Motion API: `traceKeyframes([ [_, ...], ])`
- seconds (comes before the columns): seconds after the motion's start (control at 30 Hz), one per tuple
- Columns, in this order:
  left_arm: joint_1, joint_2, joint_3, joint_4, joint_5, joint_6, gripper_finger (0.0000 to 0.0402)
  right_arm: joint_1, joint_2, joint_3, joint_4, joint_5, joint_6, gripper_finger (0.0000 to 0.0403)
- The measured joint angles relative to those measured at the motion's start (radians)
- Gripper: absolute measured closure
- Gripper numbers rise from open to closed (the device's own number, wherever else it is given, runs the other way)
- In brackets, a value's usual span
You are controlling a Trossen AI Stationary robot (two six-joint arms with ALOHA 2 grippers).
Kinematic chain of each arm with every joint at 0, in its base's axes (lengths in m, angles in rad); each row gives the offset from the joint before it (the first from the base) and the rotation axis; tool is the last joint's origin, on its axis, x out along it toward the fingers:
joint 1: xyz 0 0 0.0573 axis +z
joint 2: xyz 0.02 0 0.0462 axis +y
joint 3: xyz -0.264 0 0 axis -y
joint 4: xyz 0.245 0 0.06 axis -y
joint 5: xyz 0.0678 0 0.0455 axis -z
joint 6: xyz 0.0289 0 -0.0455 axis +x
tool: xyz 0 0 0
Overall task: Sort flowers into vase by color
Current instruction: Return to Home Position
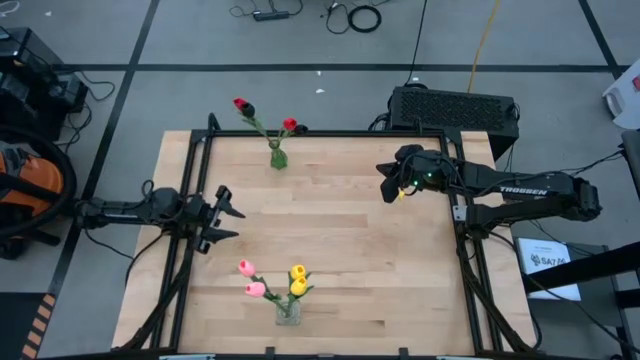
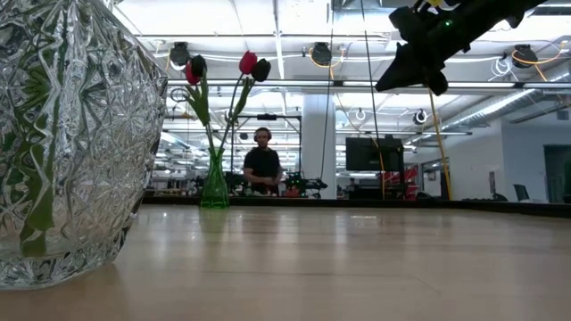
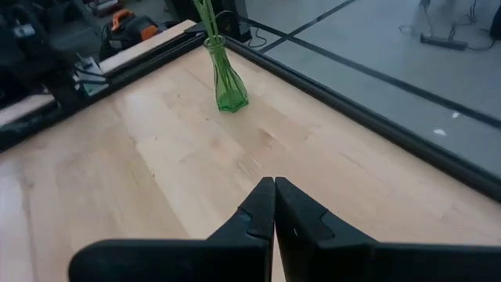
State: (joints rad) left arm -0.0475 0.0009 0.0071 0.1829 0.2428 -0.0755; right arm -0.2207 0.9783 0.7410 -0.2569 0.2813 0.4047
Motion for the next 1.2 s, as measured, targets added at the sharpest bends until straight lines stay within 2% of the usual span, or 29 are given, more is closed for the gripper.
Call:
traceKeyframes([
  [0.3, 0.0, 0.0, 0.0, 0.01, -0.009, 0.03, 0.0166, -0.002, 0.0, 0.0, -0.003, -0.002, -0.236, 0.0399],
  [0.37, 0.001, 0.0, -0.001, 0.01, -0.01, 0.03, 0.0166, 0.0, 0.0, 0.0, -0.012, -0.051, -0.294, 0.0399],
  [0.53, 0.001, 0.0, -0.001, 0.01, -0.011, 0.03, 0.0166, 0.001, 0.01, 0.0, -0.099, -0.286, -0.474, 0.0399],
  [0.57, 0.001, 0.0, -0.001, 0.01, -0.011, 0.03, 0.0166, 0.001, 0.016, 0.0, -0.122, -0.307, -0.507, 0.0399],
  [0.67, 0.001, 0.0, -0.001, 0.01, -0.012, 0.03, 0.0166, -0.001, 0.044, 0.0, -0.184, -0.301, -0.553, 0.0399],
  [0.83, 0.001, 0.0, -0.001, 0.01, -0.012, 0.03, 0.0166, -0.001, 0.099, 0.0, -0.194, -0.302, -0.524, 0.0399],
  [0.93, 0.001, 0.0, -0.001, 0.01, -0.012, 0.03, 0.0166, -0.005, 0.146, 0.0, -0.11, -0.303, -0.51, 0.0399],
  [1.0, 0.001, 0.0, -0.002, 0.01, -0.012, 0.03, 0.0166, -0.008, 0.186, -0.008, -0.002, -0.314, -0.442, 0.0399],
  [1.13, 0.001, 0.0, -0.002, 0.01, -0.012, 0.03, 0.0166, 0.042, 0.258, -0.116, 0.398, -0.415, -0.339, 0.0399],
  [1.2, 0.001, 0.0, -0.002, 0.01, -0.012, 0.03, 0.0166, 0.086, 0.263, -0.192, 0.552, -0.413, -0.298, 0.0399],
])
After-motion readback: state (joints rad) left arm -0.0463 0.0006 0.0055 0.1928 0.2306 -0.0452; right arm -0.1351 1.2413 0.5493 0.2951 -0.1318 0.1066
